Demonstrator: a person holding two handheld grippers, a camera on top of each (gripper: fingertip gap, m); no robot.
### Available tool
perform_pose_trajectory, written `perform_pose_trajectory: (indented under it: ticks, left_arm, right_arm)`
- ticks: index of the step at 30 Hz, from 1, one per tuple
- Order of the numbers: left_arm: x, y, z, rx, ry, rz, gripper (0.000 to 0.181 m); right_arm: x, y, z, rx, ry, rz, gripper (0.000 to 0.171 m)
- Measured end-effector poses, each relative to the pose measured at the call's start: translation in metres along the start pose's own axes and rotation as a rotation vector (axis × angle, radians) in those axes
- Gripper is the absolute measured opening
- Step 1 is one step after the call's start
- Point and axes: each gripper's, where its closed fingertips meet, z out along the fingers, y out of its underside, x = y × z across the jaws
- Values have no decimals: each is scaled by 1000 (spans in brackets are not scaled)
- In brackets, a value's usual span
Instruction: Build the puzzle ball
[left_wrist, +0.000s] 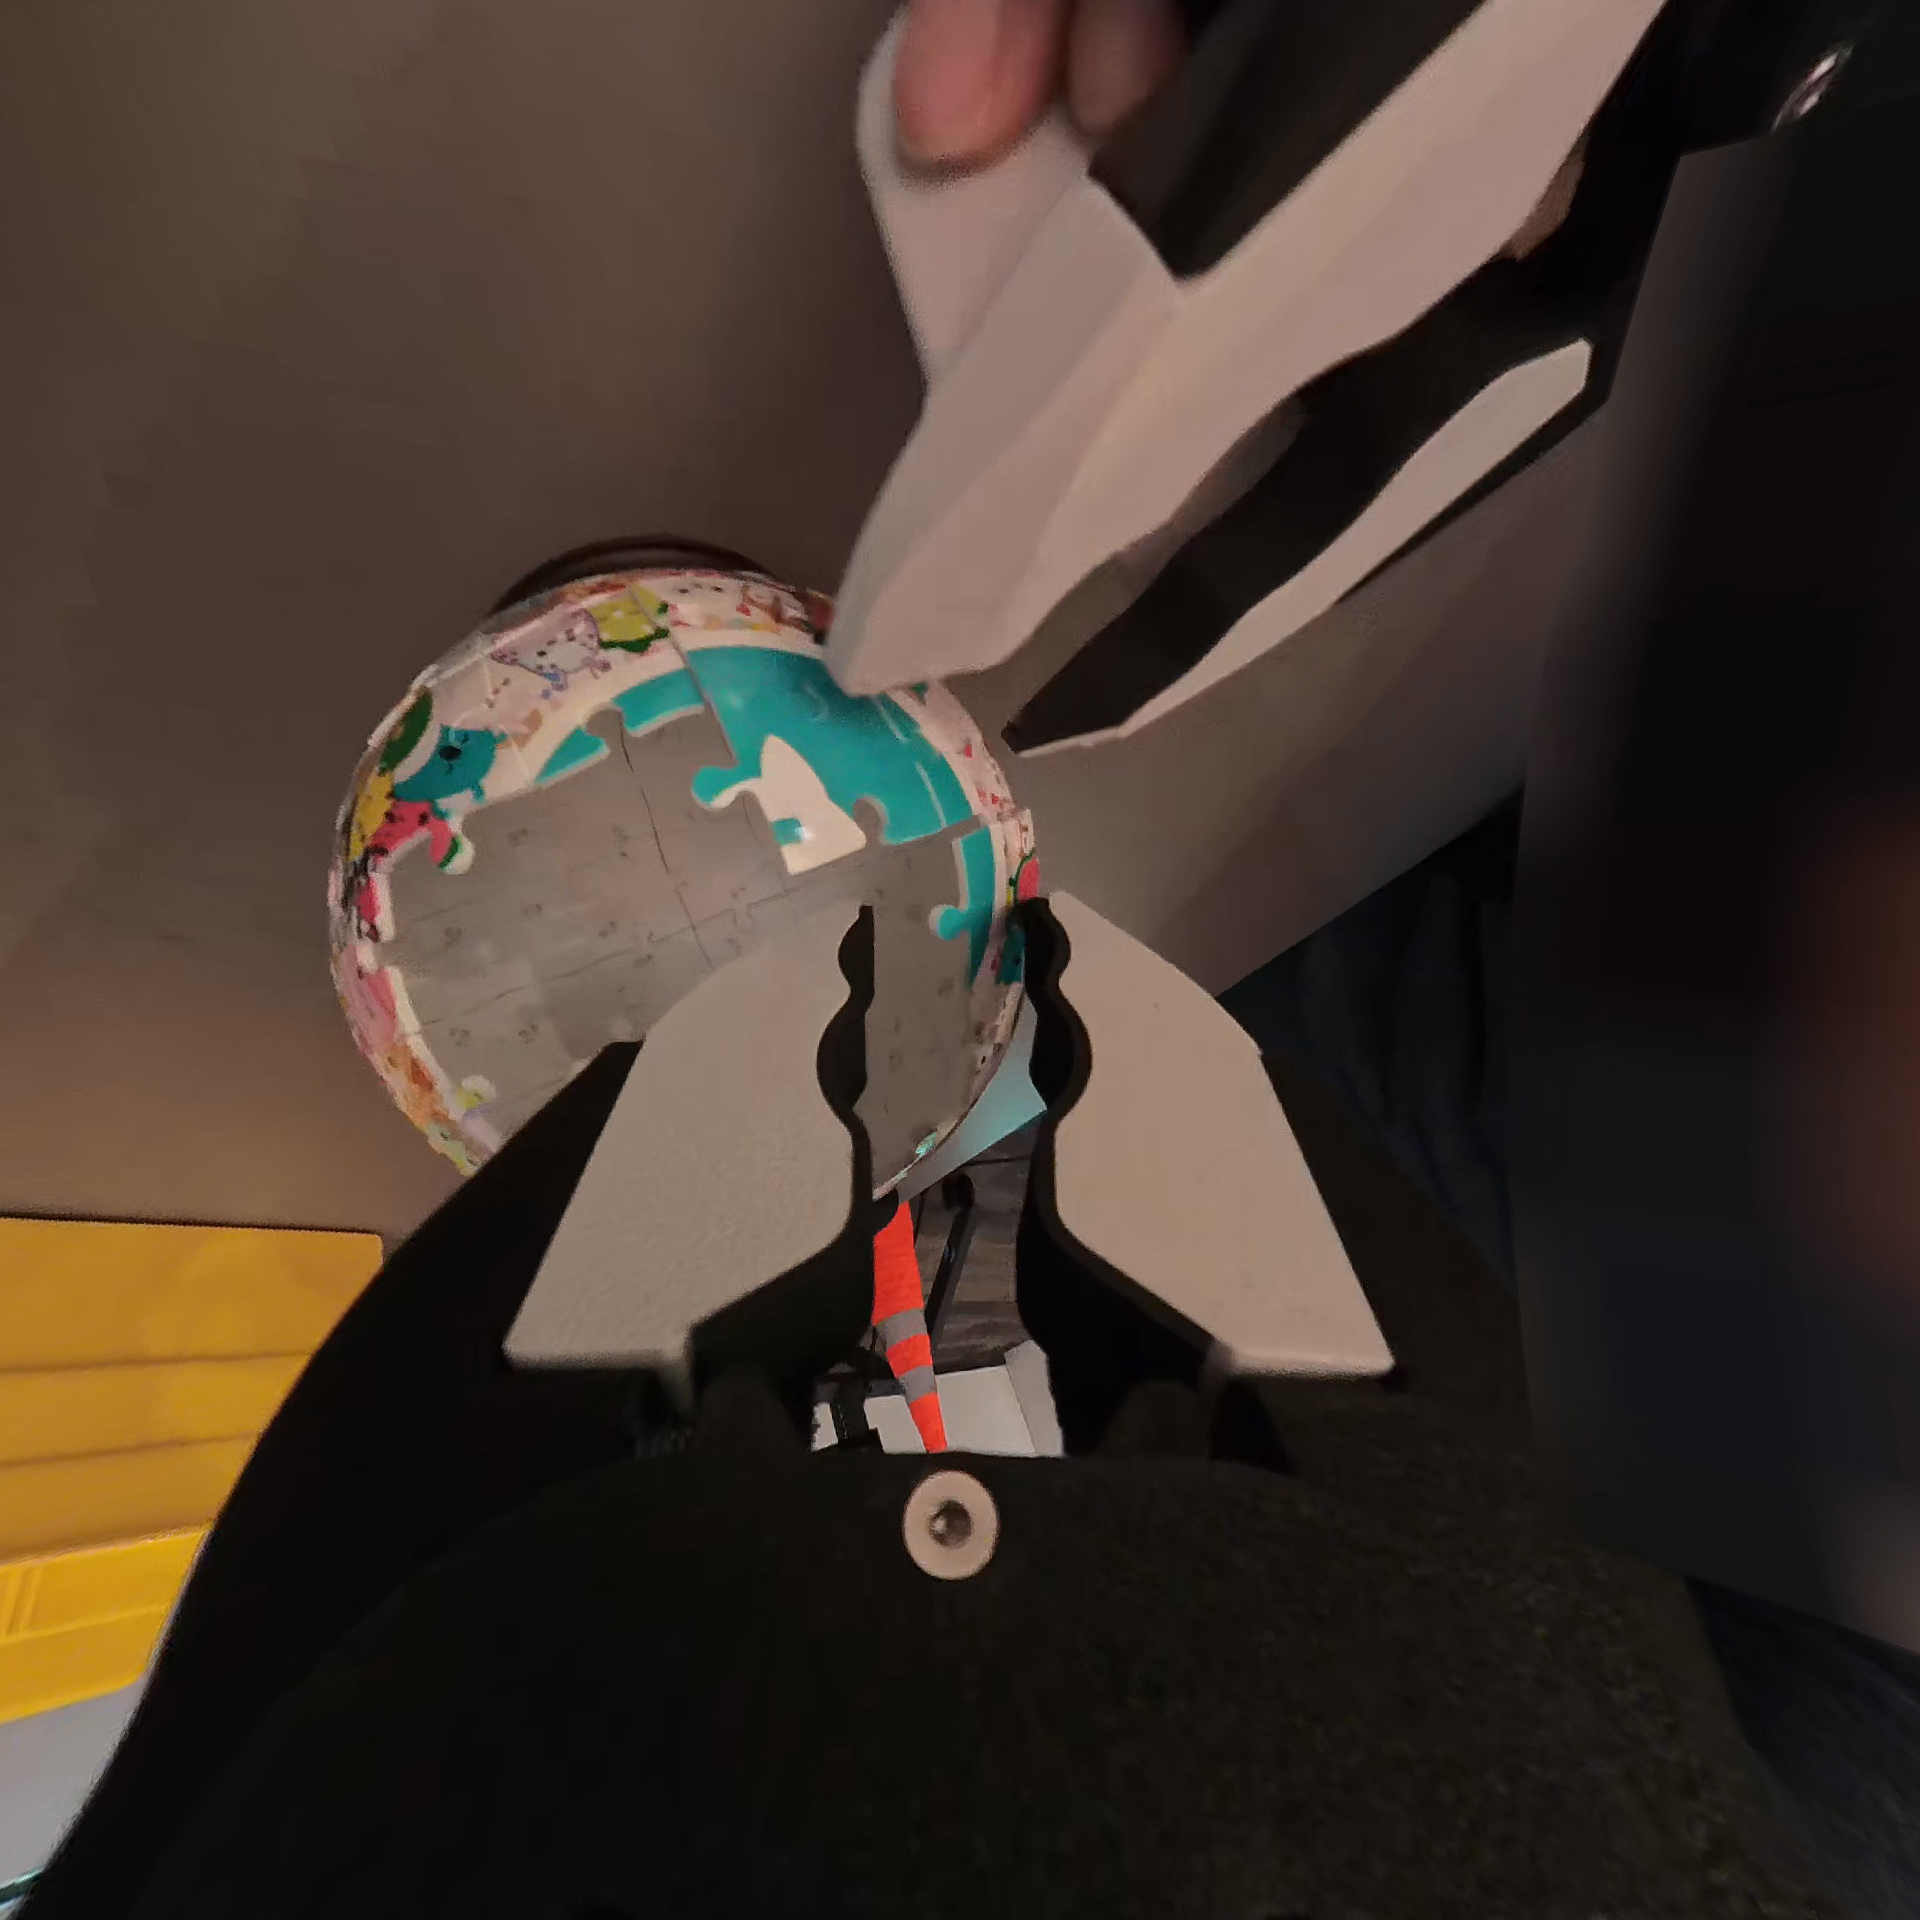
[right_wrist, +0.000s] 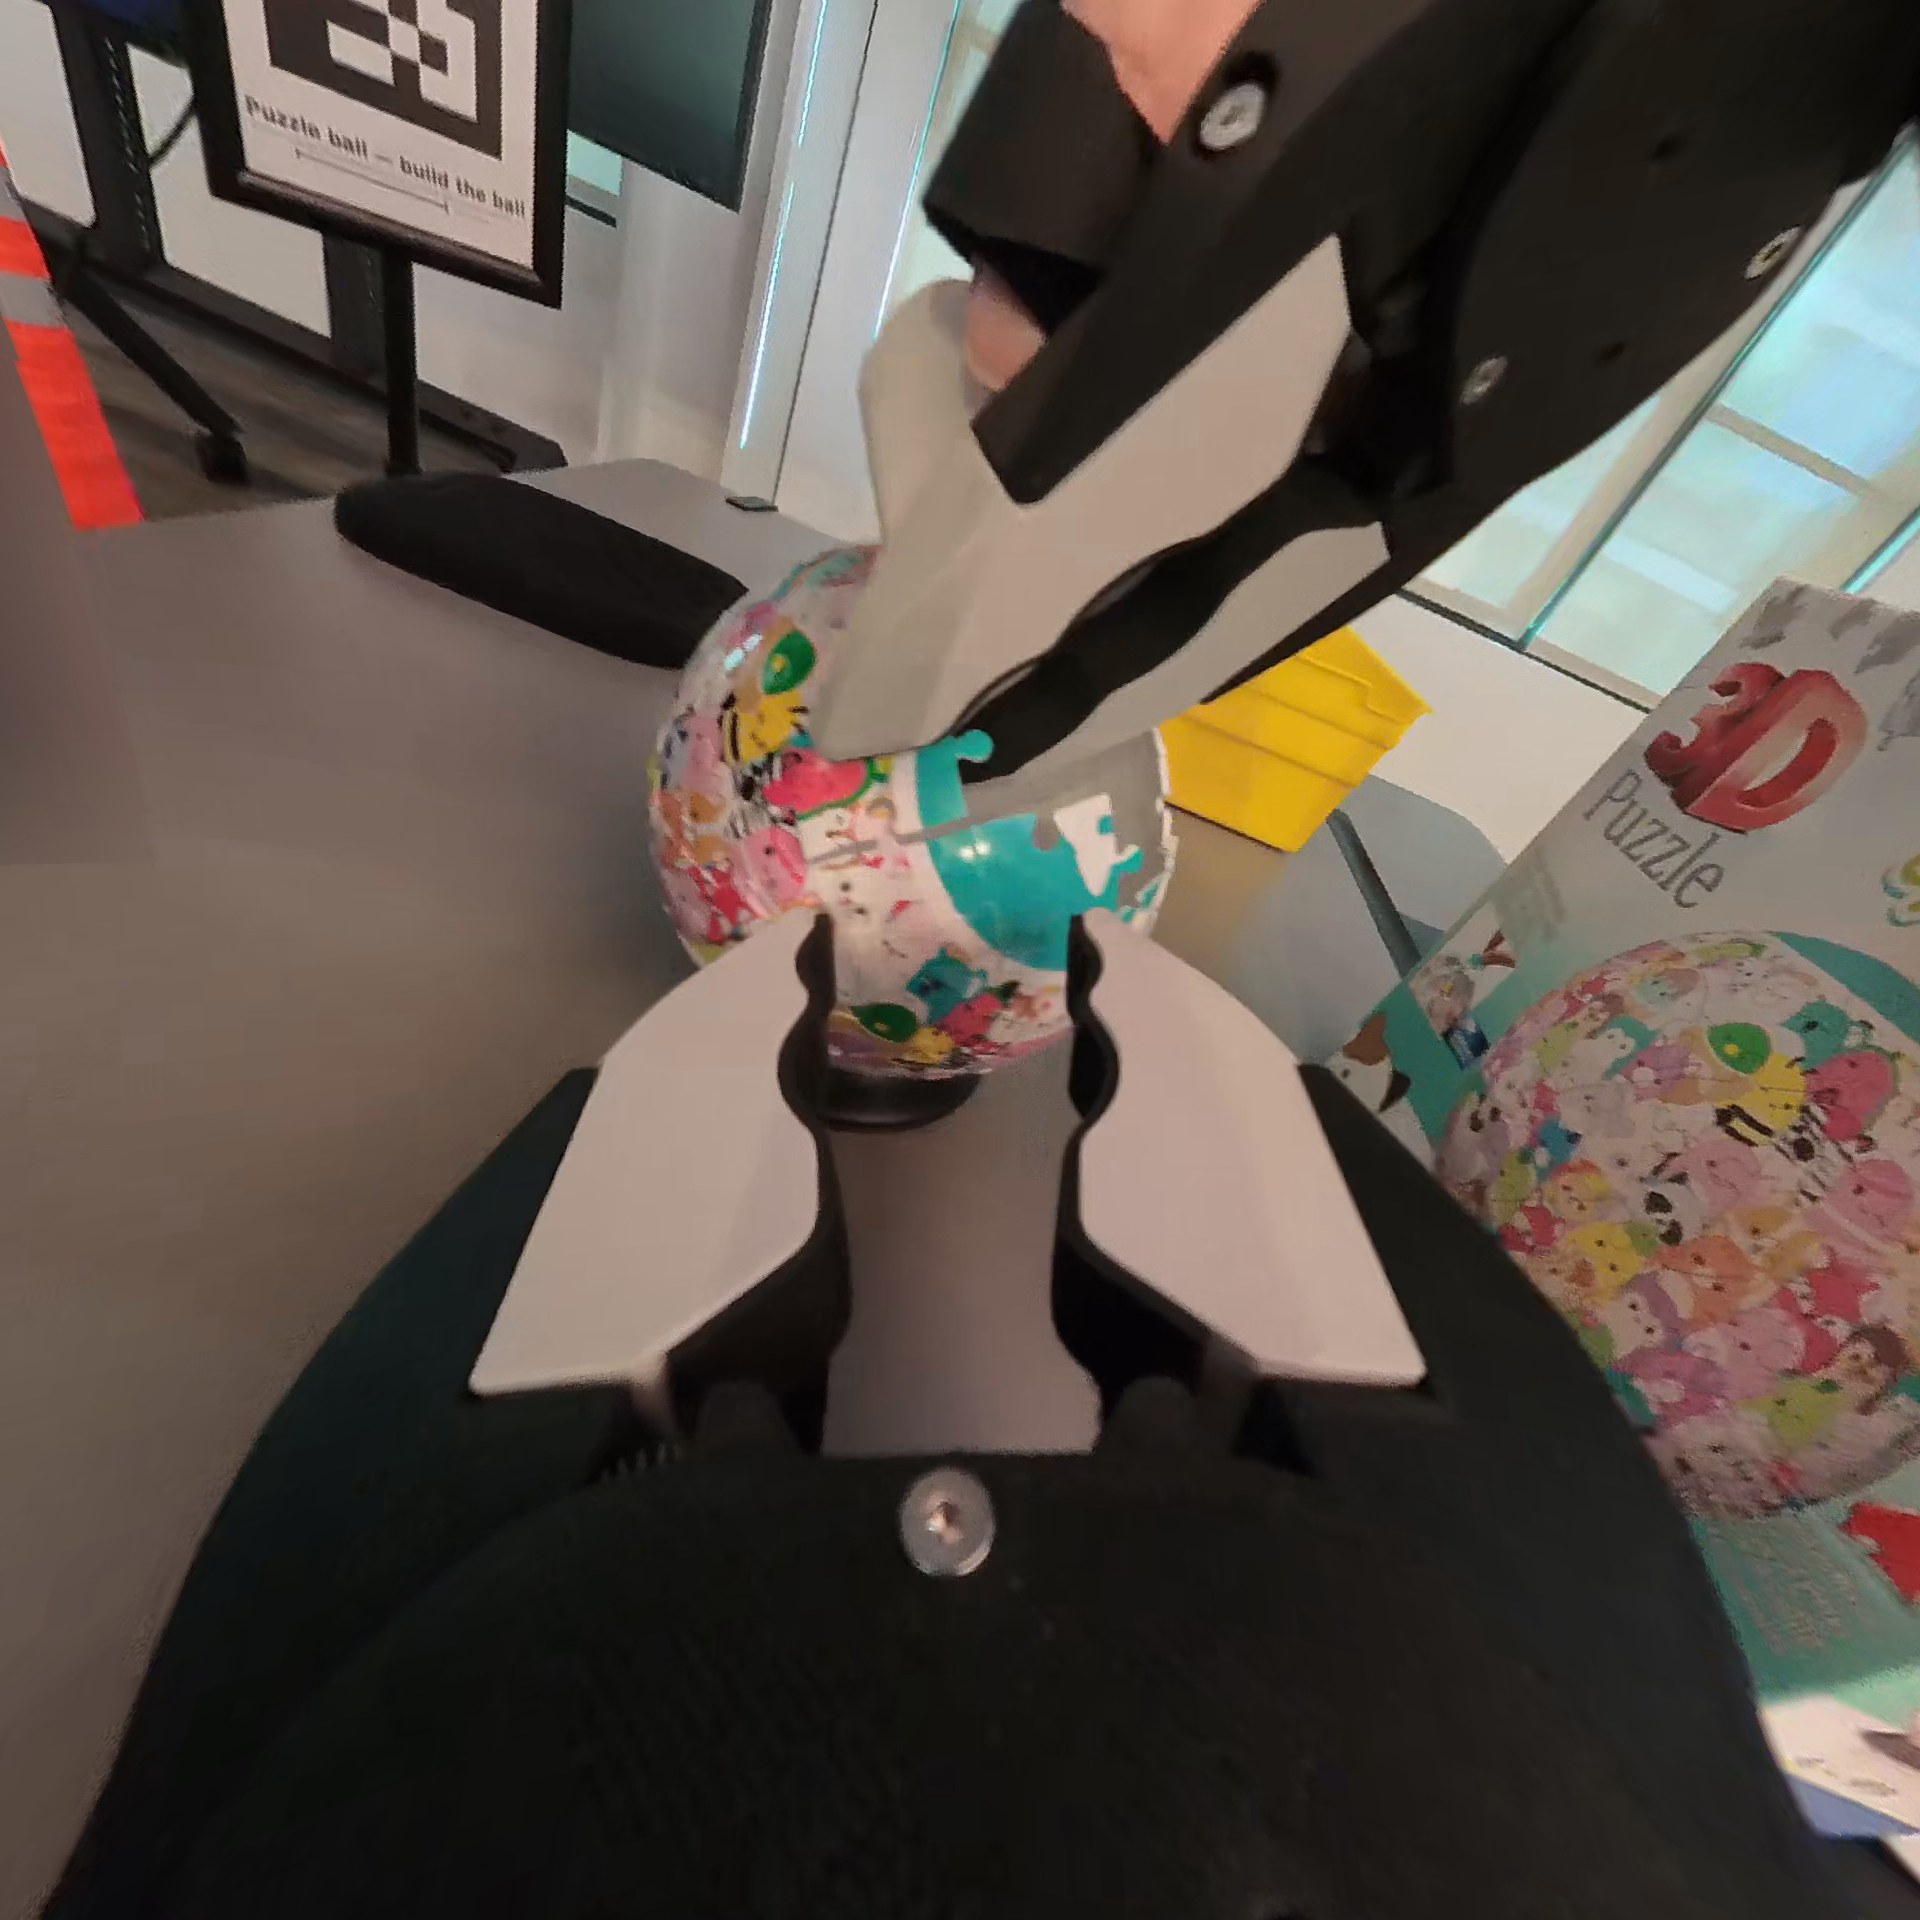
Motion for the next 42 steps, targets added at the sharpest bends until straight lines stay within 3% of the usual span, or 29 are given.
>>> perform_pose_trajectory:
  ticks: [3,7,34,42]
  left_arm:
    - [0,0,-1,5,-10,8,29]
    - [0,0,0,3,-16,3,28]
    - [0,-3,3,-1,-4,-39,22]
    - [0,1,-2,-6,-21,-26,22]
  right_arm:
    - [2,6,2,-17,-49,19,55]
    - [-3,5,4,-1,-125,81,55]
    - [-1,7,8,-25,-73,53,47]
    - [10,1,4,24,-44,134,43]
